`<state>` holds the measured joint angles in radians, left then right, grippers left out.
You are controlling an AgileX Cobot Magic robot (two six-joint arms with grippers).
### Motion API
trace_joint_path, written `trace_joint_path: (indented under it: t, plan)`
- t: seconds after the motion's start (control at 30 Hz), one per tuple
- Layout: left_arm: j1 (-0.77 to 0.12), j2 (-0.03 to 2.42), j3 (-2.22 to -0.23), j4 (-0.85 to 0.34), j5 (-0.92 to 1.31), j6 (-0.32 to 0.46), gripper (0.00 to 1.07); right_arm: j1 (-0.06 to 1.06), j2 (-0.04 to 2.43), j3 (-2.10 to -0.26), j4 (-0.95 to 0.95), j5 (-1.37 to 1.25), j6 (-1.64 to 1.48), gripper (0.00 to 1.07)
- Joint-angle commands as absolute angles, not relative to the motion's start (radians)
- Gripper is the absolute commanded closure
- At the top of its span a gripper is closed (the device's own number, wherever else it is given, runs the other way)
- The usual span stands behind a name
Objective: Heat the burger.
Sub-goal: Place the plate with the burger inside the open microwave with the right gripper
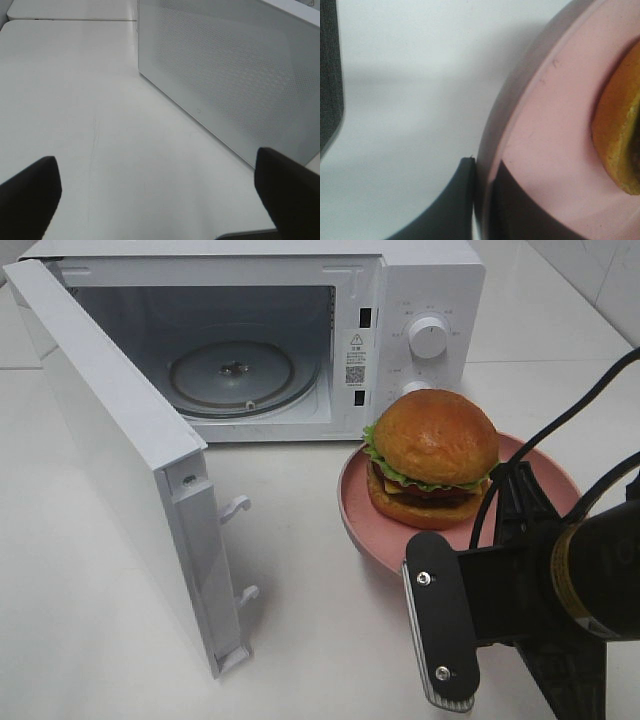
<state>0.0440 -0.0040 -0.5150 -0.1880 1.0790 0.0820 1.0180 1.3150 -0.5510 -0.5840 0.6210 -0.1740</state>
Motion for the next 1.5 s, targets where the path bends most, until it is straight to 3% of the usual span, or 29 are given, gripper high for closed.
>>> trace_joint_path:
  t: [0.03, 0.3, 0.57, 0.83, 1.0, 1.5]
  plan:
    - [0.048, -0.021, -0.515, -0.192, 1.07, 0.078, 0.09, 0.99, 1.305, -0.553, -0.636, 0.573, -0.248, 1.07]
    - [0.048, -0.021, -0.515, -0.192, 1.07, 0.078, 0.09, 0.881, 1.305, -0.553, -0.632, 0.477, -0.435, 1.07]
    - [0.048, -0.021, -0.515, -0.192, 1.07, 0.078, 0.09, 0.785, 1.305, -0.553, -0.486, 0.344, -0.731, 1.07]
    - [0.048, -0.021, -0.515, -0.192, 1.07, 0.078, 0.09, 0.675, 1.305, -0.553, -0.309, 0.329, -1.079, 1.07]
    - [0.048, -0.021, -0.515, -0.192, 1.07, 0.078, 0.09, 0.598, 1.305, -0.588, -0.085, 0.339, -1.411, 1.07]
    - [0.048, -0.021, -0.515, -0.192, 1.07, 0.078, 0.09, 0.537, 1.313, -0.677, 0.01, 0.446, -1.611, 1.07]
